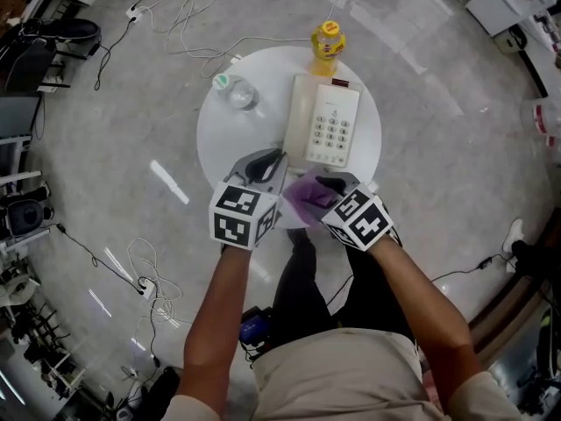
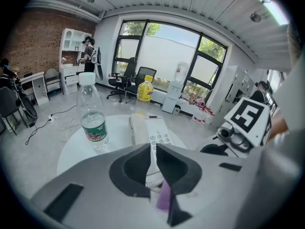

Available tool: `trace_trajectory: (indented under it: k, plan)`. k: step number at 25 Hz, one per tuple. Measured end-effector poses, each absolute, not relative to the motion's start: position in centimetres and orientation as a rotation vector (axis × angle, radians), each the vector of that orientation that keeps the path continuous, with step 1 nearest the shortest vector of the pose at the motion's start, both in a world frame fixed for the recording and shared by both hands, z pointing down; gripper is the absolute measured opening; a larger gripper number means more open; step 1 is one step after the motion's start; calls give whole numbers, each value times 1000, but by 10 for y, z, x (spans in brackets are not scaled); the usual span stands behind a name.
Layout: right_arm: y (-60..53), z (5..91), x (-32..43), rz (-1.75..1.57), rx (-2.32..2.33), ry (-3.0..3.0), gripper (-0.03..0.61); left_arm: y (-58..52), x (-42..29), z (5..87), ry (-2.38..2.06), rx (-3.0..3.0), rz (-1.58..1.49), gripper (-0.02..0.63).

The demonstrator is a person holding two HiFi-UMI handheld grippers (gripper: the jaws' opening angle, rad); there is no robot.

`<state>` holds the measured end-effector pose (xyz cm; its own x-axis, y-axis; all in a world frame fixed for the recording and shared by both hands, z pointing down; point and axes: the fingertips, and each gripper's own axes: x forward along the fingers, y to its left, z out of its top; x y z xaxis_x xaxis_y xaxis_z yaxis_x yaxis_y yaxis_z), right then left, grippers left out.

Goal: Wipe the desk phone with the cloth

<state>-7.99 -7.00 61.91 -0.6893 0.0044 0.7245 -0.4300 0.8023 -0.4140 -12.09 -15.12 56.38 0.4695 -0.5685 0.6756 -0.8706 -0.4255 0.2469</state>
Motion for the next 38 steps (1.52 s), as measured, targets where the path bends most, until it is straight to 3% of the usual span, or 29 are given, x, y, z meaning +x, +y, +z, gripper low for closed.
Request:
trace_trajectory:
  k: [7, 10, 12, 16, 20, 28, 38]
  plan:
    - [-54, 656, -87, 670, 253, -2157, 268, -164, -119, 597, -1239, 2106, 740, 23]
    - [-50, 669, -87, 601, 233, -2118, 268, -169, -116, 607, -1248, 2093, 753, 130]
    - [-48, 679, -87, 562, 227, -2095, 265, -172, -115, 615, -1260, 2081, 769, 163]
    - [-48, 692, -84, 493, 241, -2079, 223, -179, -112, 631, -1284, 2053, 801, 234]
    - [-54, 695, -80, 472, 275, -2087, 143, -188, -106, 643, -1299, 2033, 815, 269]
    - [-53, 697, -75, 557, 298, -2090, 57, -210, -98, 656, -1372, 2023, 901, 295]
    - [-50, 696, -71, 623, 304, -2103, 48, -222, -97, 678, -1424, 1953, 983, 272]
